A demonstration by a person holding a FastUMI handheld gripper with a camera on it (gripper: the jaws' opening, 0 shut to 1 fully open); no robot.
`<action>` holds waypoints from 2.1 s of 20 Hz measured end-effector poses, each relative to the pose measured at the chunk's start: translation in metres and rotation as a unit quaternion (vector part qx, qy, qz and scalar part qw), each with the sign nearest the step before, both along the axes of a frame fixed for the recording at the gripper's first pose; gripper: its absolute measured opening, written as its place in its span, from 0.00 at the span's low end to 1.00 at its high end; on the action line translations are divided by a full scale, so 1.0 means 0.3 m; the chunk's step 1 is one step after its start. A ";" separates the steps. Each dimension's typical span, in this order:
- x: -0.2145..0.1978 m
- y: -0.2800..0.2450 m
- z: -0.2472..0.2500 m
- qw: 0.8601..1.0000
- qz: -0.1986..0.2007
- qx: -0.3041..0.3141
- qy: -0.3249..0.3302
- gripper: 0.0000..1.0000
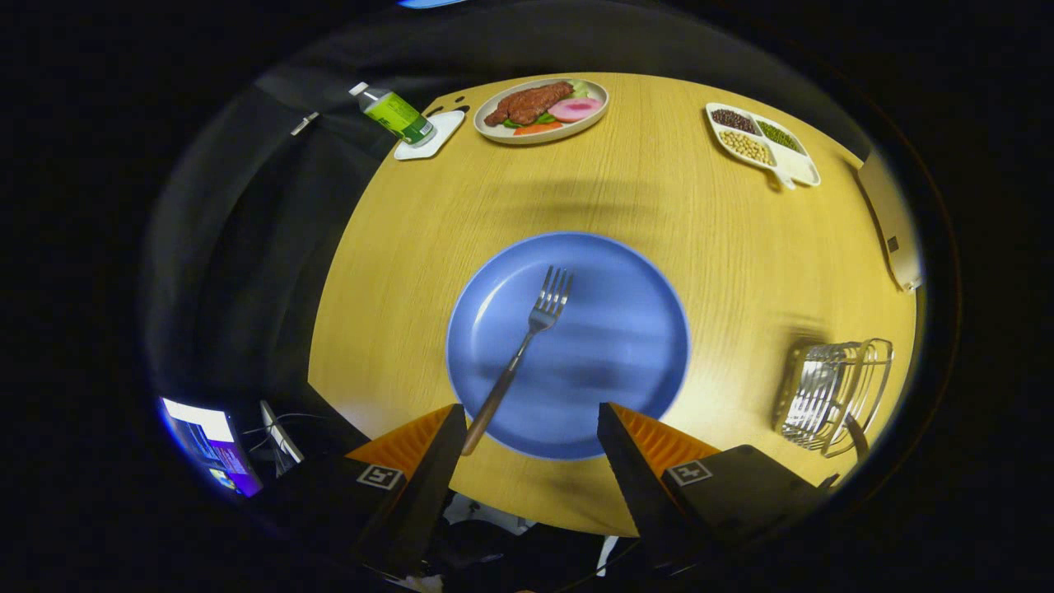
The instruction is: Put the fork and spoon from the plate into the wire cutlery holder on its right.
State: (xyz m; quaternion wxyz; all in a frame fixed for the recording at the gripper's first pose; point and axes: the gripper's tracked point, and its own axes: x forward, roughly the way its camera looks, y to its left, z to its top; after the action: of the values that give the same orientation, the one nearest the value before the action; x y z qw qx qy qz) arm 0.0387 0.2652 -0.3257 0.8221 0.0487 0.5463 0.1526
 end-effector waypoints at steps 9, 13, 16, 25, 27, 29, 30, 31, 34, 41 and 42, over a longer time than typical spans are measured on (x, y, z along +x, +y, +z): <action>0.047 0.070 -0.172 0.997 -0.063 -0.026 0.036 0.97; 0.003 0.121 -0.213 0.995 -0.073 -0.010 0.070 0.68; -0.005 0.128 -0.232 0.994 -0.079 -0.010 0.074 0.37; -0.017 0.126 -0.216 0.996 -0.057 0.016 0.059 0.08; -0.018 0.120 -0.200 0.998 -0.041 0.020 0.050 0.08; -0.024 0.097 -0.157 0.998 -0.038 0.024 0.041 0.08; -0.033 0.078 -0.129 0.998 -0.035 0.027 0.036 0.08; -0.047 0.051 -0.101 0.999 -0.032 0.029 0.031 0.08; -0.093 -0.036 -0.019 1.000 -0.007 0.025 0.017 0.08; -0.213 -0.343 0.166 1.000 0.002 0.019 -0.001 0.08; -0.229 -0.392 0.187 1.000 0.002 0.016 0.002 0.08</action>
State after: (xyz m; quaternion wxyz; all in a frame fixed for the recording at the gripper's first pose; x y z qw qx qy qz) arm -0.0300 0.1476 -0.2698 0.8201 0.0613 0.5452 0.1625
